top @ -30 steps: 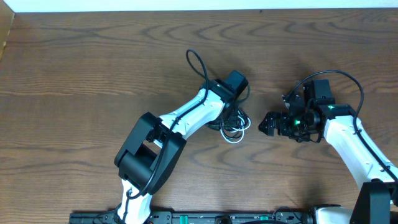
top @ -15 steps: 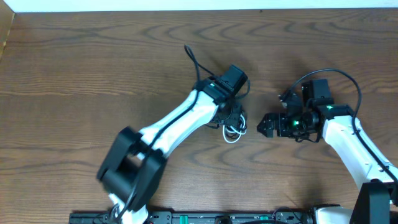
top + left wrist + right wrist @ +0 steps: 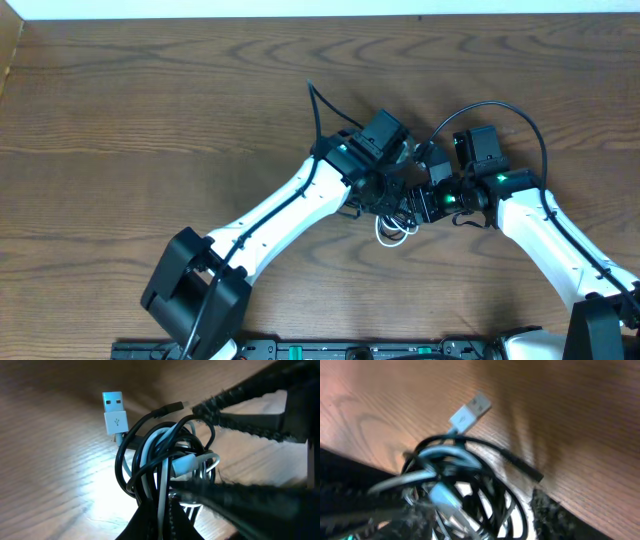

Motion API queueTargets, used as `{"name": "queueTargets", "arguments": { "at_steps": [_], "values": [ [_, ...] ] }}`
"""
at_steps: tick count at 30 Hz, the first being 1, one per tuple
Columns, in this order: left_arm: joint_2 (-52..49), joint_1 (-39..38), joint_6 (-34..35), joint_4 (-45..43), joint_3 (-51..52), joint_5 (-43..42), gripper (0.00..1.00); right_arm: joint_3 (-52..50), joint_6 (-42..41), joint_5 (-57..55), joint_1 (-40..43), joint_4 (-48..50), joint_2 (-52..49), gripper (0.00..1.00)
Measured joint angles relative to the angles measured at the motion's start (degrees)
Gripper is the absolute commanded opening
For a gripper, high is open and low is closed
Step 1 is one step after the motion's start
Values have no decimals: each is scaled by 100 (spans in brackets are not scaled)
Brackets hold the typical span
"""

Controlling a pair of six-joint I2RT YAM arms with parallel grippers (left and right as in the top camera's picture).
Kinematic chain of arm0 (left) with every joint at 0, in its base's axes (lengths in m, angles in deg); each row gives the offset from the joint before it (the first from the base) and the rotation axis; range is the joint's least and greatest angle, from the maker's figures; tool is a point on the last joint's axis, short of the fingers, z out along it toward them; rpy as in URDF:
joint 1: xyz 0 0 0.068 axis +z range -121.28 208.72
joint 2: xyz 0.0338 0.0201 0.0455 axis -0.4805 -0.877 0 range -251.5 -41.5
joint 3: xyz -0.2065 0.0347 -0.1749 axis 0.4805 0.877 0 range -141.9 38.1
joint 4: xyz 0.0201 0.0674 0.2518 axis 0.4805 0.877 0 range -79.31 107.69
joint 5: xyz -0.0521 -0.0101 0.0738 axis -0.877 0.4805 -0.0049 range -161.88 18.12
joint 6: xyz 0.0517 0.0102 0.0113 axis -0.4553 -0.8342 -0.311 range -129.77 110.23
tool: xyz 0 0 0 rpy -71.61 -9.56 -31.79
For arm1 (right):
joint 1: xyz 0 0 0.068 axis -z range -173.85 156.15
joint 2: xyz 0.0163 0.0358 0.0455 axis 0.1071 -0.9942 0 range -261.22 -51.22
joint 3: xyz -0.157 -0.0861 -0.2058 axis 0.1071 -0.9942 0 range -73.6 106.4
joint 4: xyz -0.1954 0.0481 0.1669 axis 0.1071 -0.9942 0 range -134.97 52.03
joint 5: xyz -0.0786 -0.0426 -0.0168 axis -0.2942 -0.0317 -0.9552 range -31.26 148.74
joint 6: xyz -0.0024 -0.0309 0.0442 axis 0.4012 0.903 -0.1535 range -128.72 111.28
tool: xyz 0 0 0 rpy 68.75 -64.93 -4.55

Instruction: Untangle cables

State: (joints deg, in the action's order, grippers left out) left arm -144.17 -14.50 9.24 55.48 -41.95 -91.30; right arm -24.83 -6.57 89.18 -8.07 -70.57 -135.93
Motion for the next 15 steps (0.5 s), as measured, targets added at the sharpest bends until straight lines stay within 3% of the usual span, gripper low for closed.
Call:
{"name": "queueTargets", "arguments": {
  "at_steps": [1,6,12,15],
  "values": [
    [0,-9,0,4,0,2,7,0,-15,-33,0,-13,0,27],
    [0,-7,-4,13,0,-2,7,-28,11,-315,0,-39,0,1],
    [0,-9,-4,7,0,-48,7,-195,-157,-761,0,-52,0,1],
    [0,-9,-4,20,0,-22,8,-278,-1167,-1978,-7,-389,0,1]
  ]
}}
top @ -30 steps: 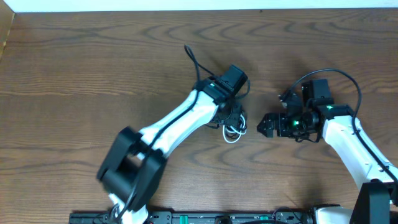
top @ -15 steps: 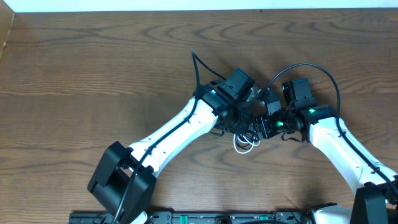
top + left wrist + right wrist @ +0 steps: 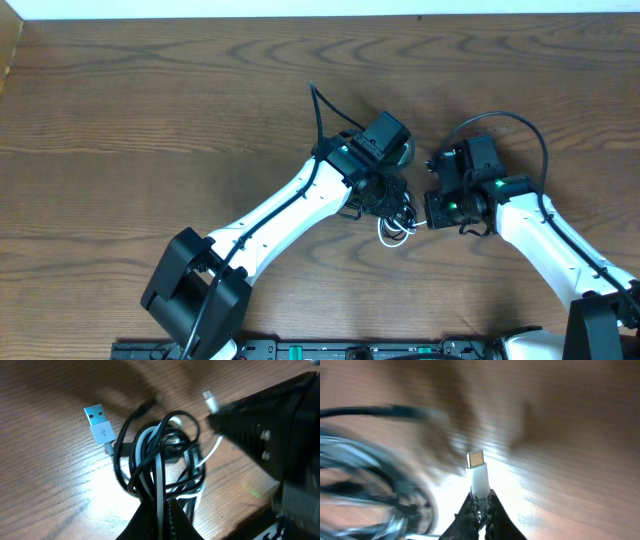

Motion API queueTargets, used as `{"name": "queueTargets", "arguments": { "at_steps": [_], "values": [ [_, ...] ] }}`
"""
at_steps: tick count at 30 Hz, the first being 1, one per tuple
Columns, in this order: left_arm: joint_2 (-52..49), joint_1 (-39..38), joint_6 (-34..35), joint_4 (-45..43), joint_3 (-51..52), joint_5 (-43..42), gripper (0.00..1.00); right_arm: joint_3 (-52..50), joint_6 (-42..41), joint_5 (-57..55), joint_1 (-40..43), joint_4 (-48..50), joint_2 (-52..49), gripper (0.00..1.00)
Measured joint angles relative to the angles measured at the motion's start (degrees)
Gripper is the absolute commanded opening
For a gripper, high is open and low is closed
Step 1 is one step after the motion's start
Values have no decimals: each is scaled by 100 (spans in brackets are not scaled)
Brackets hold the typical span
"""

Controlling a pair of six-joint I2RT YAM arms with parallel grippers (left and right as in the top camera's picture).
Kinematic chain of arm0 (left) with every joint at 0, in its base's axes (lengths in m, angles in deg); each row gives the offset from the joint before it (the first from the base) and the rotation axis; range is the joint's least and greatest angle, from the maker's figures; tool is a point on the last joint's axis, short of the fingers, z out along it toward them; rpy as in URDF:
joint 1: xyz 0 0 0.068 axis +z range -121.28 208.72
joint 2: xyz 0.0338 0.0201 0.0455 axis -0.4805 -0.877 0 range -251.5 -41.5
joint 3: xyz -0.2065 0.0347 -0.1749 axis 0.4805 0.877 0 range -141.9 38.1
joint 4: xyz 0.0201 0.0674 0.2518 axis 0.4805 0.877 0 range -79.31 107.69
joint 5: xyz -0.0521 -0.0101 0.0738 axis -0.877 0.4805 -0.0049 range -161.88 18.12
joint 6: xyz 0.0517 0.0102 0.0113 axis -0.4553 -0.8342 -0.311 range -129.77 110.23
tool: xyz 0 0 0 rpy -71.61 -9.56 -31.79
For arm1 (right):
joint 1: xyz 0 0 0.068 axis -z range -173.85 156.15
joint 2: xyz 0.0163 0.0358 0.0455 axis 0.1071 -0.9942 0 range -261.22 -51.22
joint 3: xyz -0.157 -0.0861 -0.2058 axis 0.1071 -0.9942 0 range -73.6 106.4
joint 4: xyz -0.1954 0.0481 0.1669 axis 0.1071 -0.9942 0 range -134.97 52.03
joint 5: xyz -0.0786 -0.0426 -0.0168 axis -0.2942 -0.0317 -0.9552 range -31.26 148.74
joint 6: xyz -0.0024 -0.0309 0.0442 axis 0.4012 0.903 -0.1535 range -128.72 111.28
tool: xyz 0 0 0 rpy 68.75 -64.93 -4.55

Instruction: Untangle cables

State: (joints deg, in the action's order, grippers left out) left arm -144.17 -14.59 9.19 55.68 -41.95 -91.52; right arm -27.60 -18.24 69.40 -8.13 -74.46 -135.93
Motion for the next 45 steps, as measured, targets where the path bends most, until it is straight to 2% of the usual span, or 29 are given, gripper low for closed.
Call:
{"name": "queueTargets", "arguments": {
  "at_steps": [1,2,6,7,10,13,19,21,24,25,28,33,36,40,45],
  "values": [
    [0,0,0,22,0,11,7,-9,-234,-247,-9,-114,0,2],
    [0,-2,-2,61,0,33,7,-35,-584,-625,-11,-245,0,7],
    [0,-9,-22,155,0,98,7,-111,-1327,-1370,-4,-269,0,67],
    [0,-9,-39,155,0,136,7,-118,-1397,-1357,-4,-188,0,71],
    [0,-9,-59,149,0,179,7,-125,-1045,-767,-11,151,0,69],
    [0,-9,-81,149,0,179,7,-125,-310,393,-11,400,0,68],
    [0,-9,-83,136,0,195,7,-125,595,1818,-9,435,0,66],
    [0,-9,-83,105,0,195,7,-125,719,1993,-9,426,0,59],
    [0,-9,-81,59,0,81,8,-125,820,2133,-11,424,0,41],
    [0,-9,-83,9,0,-20,8,-125,826,2142,-9,428,0,33],
    [0,-9,-83,-157,0,-461,7,-125,883,2087,-11,437,0,31],
    [0,-9,-83,-199,0,-778,7,-125,903,1908,-11,437,0,18],
    [2,-9,-83,-203,0,-855,7,-127,911,1753,-22,433,0,1],
    [9,2,-85,-210,0,-876,7,-162,844,1388,-39,422,0,1],
    [13,66,-87,2,0,-796,7,-369,-249,48,-55,262,0,1]
  ]
}}
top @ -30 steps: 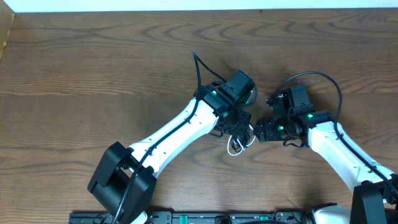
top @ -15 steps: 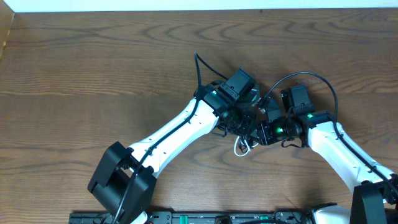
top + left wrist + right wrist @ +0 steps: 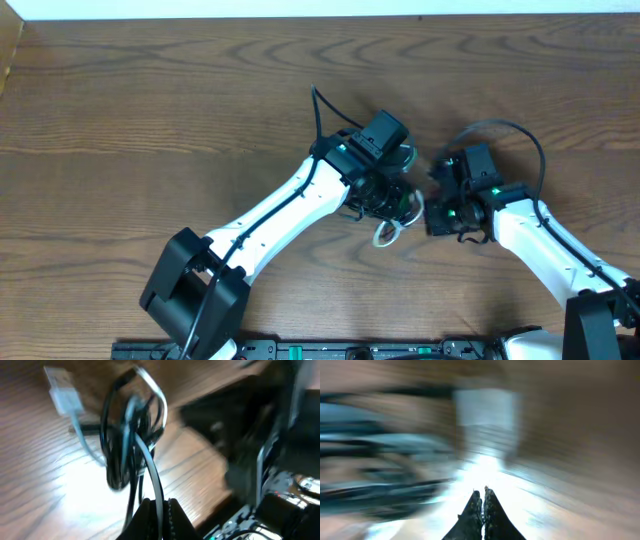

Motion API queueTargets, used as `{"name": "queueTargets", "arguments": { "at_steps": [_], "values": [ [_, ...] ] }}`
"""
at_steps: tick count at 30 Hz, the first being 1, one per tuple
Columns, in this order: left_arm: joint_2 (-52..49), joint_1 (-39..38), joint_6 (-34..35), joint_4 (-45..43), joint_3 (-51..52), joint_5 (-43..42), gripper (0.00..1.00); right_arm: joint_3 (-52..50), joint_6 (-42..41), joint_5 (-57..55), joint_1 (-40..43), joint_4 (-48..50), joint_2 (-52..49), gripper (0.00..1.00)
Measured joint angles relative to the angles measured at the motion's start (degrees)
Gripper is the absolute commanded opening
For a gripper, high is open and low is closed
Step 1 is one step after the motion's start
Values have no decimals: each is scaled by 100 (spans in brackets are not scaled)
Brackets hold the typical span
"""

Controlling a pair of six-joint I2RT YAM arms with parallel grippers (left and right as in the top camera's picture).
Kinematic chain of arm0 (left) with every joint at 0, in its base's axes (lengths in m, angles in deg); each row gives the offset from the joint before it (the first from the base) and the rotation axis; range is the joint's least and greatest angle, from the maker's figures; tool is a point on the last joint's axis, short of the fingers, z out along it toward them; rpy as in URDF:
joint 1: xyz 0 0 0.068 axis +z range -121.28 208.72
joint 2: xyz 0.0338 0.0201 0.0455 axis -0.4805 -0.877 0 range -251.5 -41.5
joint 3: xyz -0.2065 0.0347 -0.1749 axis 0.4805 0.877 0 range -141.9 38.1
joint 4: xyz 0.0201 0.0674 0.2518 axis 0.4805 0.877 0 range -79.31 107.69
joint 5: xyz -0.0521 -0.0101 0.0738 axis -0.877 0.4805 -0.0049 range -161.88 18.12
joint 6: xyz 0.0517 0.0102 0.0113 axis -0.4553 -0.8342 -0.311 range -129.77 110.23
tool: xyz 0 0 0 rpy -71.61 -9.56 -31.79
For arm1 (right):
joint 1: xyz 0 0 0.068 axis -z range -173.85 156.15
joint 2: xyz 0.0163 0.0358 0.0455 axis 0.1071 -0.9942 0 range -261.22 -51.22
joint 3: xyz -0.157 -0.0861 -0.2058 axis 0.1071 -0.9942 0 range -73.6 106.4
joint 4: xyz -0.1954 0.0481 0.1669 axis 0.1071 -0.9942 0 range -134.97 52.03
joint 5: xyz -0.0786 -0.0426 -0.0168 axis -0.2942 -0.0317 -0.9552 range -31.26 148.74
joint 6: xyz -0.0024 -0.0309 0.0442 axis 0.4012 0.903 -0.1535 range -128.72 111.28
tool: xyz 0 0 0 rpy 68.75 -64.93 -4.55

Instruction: Untangle cables

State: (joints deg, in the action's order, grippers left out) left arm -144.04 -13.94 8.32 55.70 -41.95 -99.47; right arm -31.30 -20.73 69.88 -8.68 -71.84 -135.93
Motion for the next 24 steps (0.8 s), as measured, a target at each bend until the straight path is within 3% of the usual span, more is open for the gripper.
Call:
{"name": "queueTargets", "arguments": {
  "at_steps": [3,7,9,12,18,21,24],
  "values": [
    [2,151,-9,219,0,223,7,-205,-940,-1040,2,-282,0,1],
    [4,321,-15,271,0,361,7,-354,-1491,-1539,2,-210,0,2],
    [4,363,-15,271,0,393,7,-385,-1550,-1478,4,-13,0,15],
    [4,358,-13,275,0,396,8,-385,-866,-459,24,590,0,26],
    [4,343,-15,273,0,382,7,-387,343,1967,24,1333,0,33],
    [4,343,-15,273,0,289,7,-387,535,2544,24,1541,0,41],
    [4,343,-15,275,0,98,8,-387,662,2874,24,1591,-2,41]
  ]
}}
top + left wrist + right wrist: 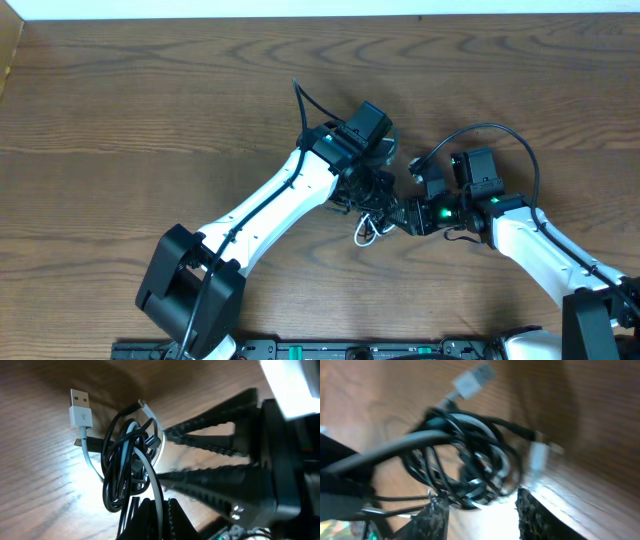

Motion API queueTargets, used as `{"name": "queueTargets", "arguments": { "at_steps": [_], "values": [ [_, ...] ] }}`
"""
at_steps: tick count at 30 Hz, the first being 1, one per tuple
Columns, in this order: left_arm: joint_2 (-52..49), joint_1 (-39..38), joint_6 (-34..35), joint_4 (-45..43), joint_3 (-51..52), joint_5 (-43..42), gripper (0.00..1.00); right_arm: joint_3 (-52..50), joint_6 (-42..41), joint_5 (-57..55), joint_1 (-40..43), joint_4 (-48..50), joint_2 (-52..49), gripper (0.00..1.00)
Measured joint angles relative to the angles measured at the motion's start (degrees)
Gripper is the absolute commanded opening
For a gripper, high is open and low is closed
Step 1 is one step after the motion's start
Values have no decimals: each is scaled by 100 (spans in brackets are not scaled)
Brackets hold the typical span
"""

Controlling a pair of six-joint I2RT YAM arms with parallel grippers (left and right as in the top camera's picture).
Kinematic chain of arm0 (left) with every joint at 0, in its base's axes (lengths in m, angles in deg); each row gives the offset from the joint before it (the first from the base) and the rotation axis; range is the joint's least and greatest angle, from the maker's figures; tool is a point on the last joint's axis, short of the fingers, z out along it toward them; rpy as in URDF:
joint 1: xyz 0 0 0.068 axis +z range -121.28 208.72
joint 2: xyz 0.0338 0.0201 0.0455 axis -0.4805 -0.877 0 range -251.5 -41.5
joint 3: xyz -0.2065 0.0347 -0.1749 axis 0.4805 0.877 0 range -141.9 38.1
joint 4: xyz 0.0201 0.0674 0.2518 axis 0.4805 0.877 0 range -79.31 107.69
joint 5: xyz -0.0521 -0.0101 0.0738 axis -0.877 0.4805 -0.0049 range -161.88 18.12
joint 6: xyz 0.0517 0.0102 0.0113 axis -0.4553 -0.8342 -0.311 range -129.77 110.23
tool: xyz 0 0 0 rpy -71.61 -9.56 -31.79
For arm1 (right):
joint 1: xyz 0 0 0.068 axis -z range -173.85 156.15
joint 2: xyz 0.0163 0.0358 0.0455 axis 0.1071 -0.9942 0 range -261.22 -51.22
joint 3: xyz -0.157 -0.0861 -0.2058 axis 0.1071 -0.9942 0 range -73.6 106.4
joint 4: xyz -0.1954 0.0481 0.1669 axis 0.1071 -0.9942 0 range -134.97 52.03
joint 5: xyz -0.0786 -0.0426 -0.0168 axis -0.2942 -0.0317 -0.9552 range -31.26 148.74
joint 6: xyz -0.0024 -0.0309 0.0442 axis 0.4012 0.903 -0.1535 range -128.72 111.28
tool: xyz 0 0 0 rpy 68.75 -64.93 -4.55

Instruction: Untangle cables

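Note:
A knot of black and white cables (129,462) hangs just over the wooden table, and my left gripper (156,506) is shut on a white and a black strand of it. A white USB-A plug (80,408) sticks out of the far side. My right gripper (482,508) is open right at the bundle (465,460), nothing pinched, with a small white connector (538,455) loose in front of it. Its two fingers (210,435) spread beside the knot in the left wrist view. In the overhead view the grippers meet over the bundle (368,228): left gripper (377,190), right gripper (402,216).
The brown wooden table (150,110) runs to a pale back edge at the top. The right arm's own black wire (500,130) arches above its wrist, and the left arm's wire (300,100) sticks up behind its wrist.
My right gripper was shut and a little off from the bundle; now it is open, close up against it. The left gripper and bundle have shifted slightly left and back.
First my right gripper stood open round the bundle held by my left gripper. Then it was shut on the small white connector, drawn clear of the knot. It was still shut later in a blurred view. Now it is open at the bundle, the connector loose.

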State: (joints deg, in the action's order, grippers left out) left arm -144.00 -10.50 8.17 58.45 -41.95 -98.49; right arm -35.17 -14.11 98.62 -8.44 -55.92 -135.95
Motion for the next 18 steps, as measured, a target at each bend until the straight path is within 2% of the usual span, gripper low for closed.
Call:
{"name": "queueTargets", "arguments": {
  "at_steps": [1,3,6,12,18],
  "values": [
    [0,0,0,-4,0,-109,7,0,22,74,0,17,0,41],
    [0,2,0,-31,0,-363,7,0,44,116,0,44,0,31],
    [0,2,-4,-129,0,-817,8,0,46,-85,0,17,2,2],
    [0,7,-173,-177,0,-1250,7,2,-503,-1644,0,-599,2,1],
    [2,24,-197,26,0,-868,7,-4,-1875,-3742,0,-1827,0,1]
  ]
}}
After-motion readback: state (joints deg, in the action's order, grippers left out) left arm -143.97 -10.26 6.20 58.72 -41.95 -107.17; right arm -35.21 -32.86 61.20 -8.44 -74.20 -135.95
